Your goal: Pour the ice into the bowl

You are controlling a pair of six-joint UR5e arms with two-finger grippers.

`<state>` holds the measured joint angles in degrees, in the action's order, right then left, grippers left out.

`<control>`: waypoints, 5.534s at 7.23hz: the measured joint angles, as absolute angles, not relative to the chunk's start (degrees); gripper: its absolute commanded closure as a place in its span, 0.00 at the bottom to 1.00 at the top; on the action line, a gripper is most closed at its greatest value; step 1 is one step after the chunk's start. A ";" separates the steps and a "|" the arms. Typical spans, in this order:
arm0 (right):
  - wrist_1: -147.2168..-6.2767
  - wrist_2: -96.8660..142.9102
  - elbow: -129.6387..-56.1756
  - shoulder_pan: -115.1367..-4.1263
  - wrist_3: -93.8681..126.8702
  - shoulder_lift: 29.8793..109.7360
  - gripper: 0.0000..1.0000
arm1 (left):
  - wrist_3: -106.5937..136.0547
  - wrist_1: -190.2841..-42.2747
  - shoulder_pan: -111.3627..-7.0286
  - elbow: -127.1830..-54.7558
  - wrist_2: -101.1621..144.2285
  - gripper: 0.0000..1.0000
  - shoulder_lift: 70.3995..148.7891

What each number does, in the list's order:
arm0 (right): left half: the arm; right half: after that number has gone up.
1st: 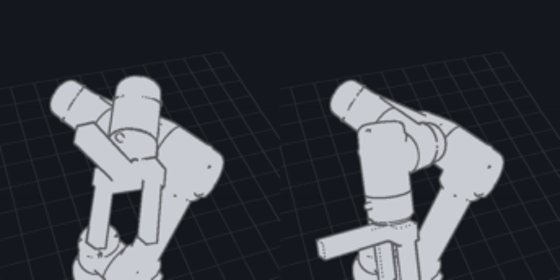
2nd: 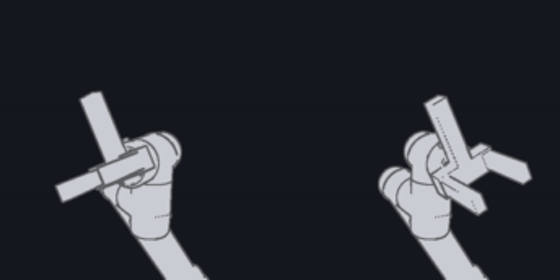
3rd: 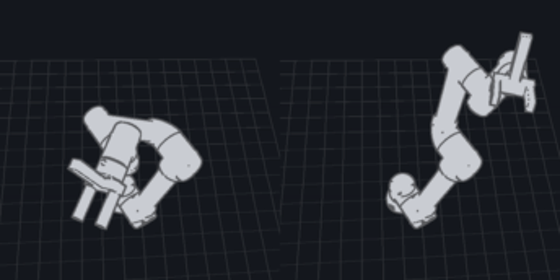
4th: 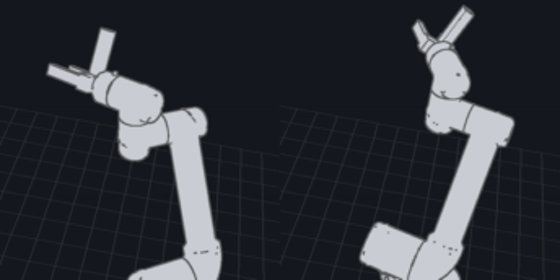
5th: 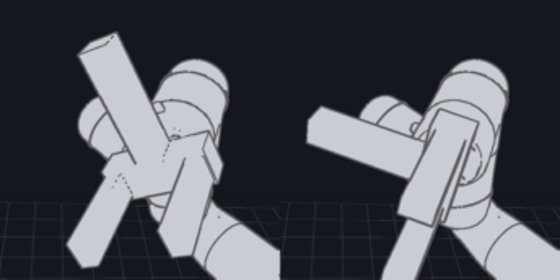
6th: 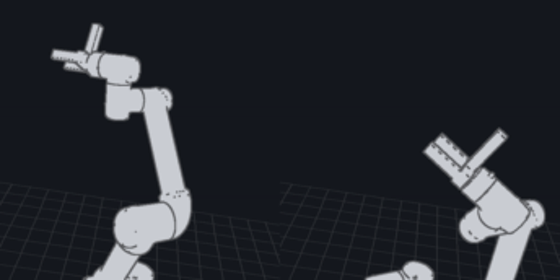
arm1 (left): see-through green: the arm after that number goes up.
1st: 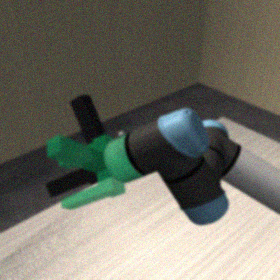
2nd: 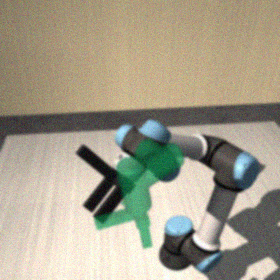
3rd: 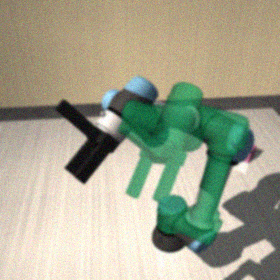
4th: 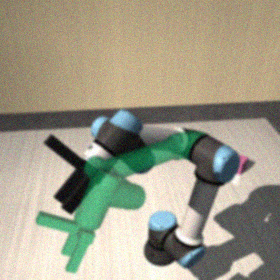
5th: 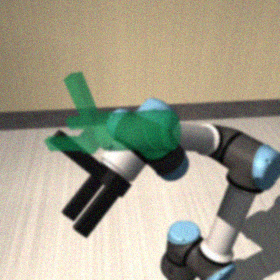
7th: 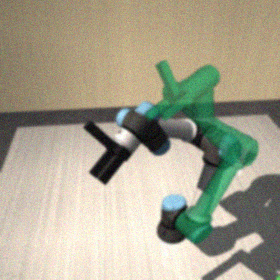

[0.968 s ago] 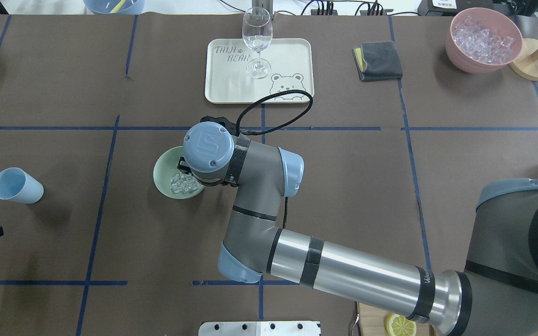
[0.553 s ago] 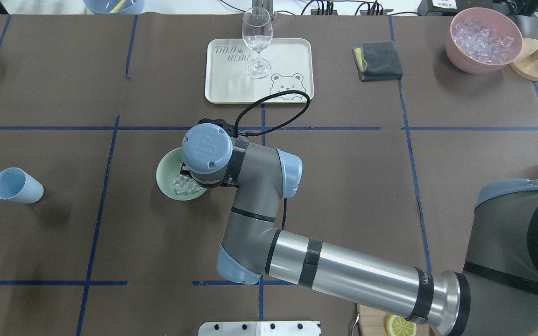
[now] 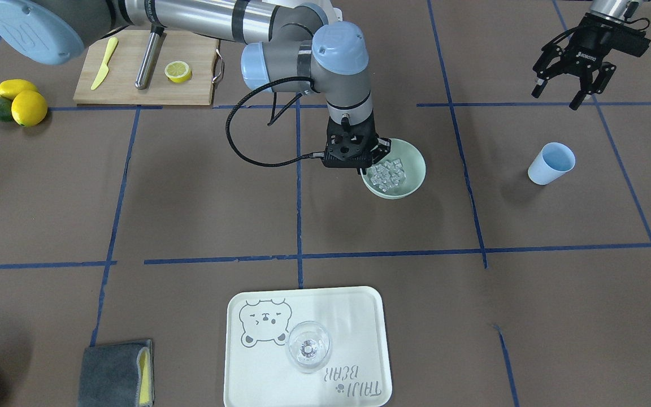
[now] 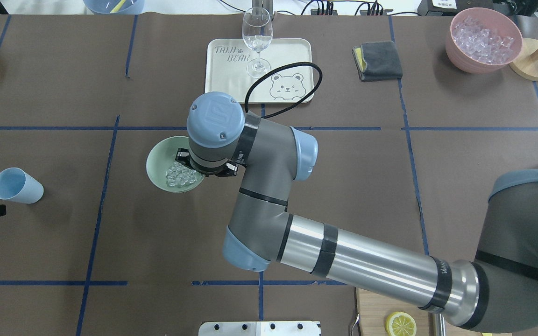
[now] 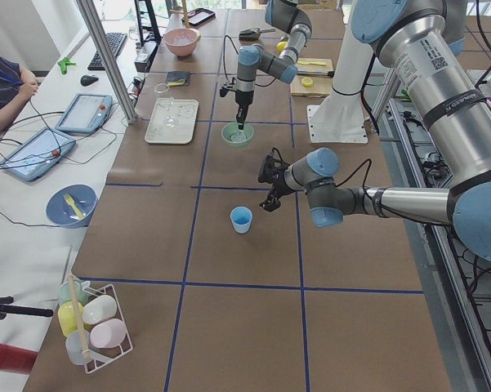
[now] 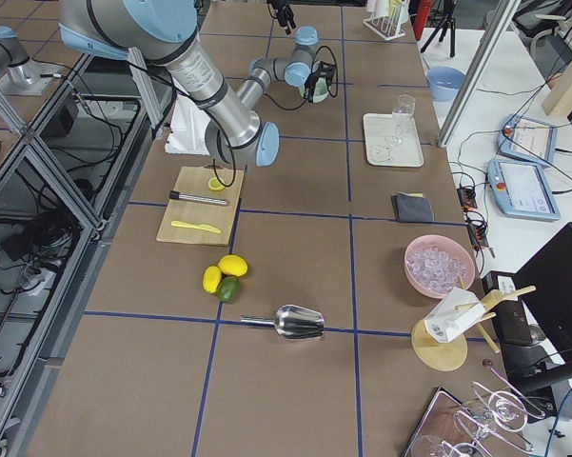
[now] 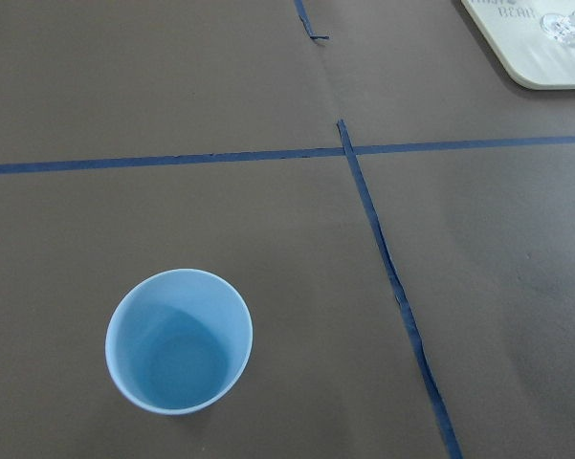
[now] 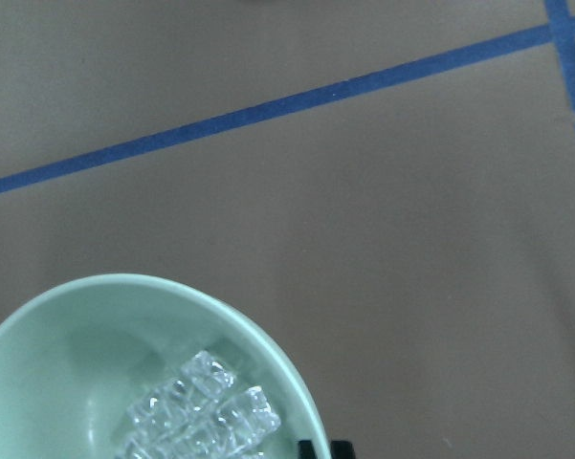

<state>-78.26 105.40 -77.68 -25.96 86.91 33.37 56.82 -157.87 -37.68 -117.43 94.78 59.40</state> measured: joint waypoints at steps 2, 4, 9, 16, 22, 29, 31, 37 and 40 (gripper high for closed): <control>-83.79 106.24 -89.37 -27.96 83.95 40.86 1.00 | 45.76 -144.16 -49.21 -118.04 101.42 0.00 67.13; -88.03 110.17 -99.30 -32.70 78.30 48.88 1.00 | 35.04 -130.01 -55.76 -117.85 103.80 0.00 75.24; -88.43 121.08 -106.43 -50.23 54.05 66.38 1.00 | 12.09 -106.83 -71.48 -109.20 119.98 0.00 92.59; -76.93 123.78 -103.22 -60.27 35.24 93.73 1.00 | 10.38 -105.11 -74.51 -105.60 123.38 0.00 92.85; -76.11 123.75 -101.41 -60.31 34.93 94.34 0.00 | 10.06 -105.12 -75.37 -105.32 124.10 0.00 92.64; -85.82 129.56 -103.15 -78.84 7.00 94.72 0.00 | 0.07 -100.53 -82.77 -100.49 125.89 0.00 93.43; -86.41 135.25 -102.91 -84.87 2.59 96.54 0.00 | -5.48 -98.14 -87.17 -95.33 131.13 0.00 93.54; -85.66 138.02 -101.39 -89.17 1.60 99.11 0.00 | -6.41 -96.76 -90.29 -89.09 135.84 0.00 90.22; -86.20 138.51 -101.03 -89.21 5.76 98.50 0.00 | 0.57 -96.80 -90.26 -90.62 135.76 0.00 90.31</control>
